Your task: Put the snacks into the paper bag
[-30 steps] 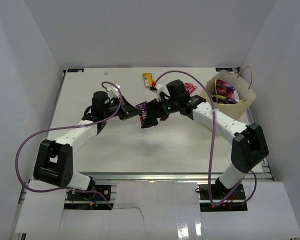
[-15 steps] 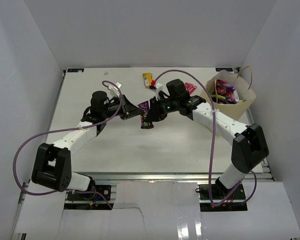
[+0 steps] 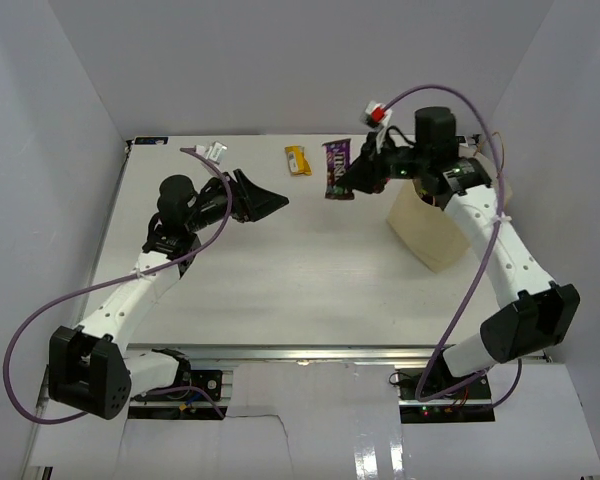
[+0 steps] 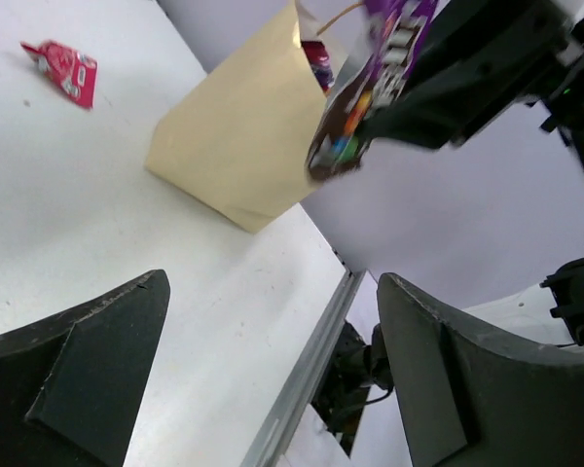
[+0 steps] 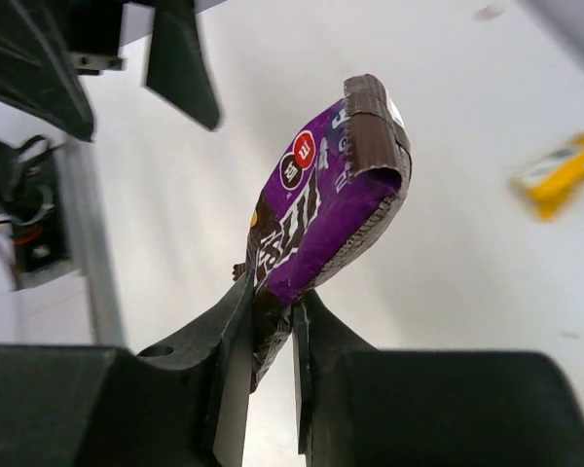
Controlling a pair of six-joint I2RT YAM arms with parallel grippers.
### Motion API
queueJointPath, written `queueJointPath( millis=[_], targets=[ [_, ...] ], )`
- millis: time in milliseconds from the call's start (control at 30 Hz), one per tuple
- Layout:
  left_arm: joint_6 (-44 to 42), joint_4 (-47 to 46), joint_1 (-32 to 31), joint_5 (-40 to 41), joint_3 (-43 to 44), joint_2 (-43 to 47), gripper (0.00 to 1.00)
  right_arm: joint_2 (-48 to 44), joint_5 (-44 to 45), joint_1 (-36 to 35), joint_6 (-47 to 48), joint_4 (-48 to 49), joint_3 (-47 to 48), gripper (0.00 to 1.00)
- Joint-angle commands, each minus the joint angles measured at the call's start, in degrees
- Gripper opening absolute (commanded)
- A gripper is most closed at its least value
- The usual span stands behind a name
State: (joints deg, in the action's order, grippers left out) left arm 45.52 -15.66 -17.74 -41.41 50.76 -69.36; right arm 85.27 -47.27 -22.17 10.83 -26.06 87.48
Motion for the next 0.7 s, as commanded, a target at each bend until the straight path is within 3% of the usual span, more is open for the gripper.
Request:
queueJointPath(
  millis=[0,133,267,367,533,667],
  targets=[
    [-4.38,-0.16,0.51,3.26,0.57,2.04,0.98,-5.64,-1.09,5.63,7.45,-2.93,8.29,0.08],
    [-4.82,1.07,0.95,4.05,0.65,0.29,0.98,-8.63,10.32,13.37,7.63,-2.94,12.00,0.08],
    [-5.00,2.74,1.91,5.02,2.93,-2.00,0.98,-8.90,13.16,25.91,8.50,-5.92,14.03,0.08],
    [-4.82,3.27,2.88,5.81,3.81,-3.67,0.98,-8.98,14.13,30.50,12.18,-9.88,12.90,0.08],
    [-3.42,3.36,4.29,8.27,5.22,-7.80,0.98,-9.78,15.89,33.07,17.64,-12.87,6.04,0.08],
    [-1.32,3.71,4.82,6.43,9.17,-14.81,0.98,-8.20,15.80,33.07,20.11,-14.71,4.02,0.14]
  ],
)
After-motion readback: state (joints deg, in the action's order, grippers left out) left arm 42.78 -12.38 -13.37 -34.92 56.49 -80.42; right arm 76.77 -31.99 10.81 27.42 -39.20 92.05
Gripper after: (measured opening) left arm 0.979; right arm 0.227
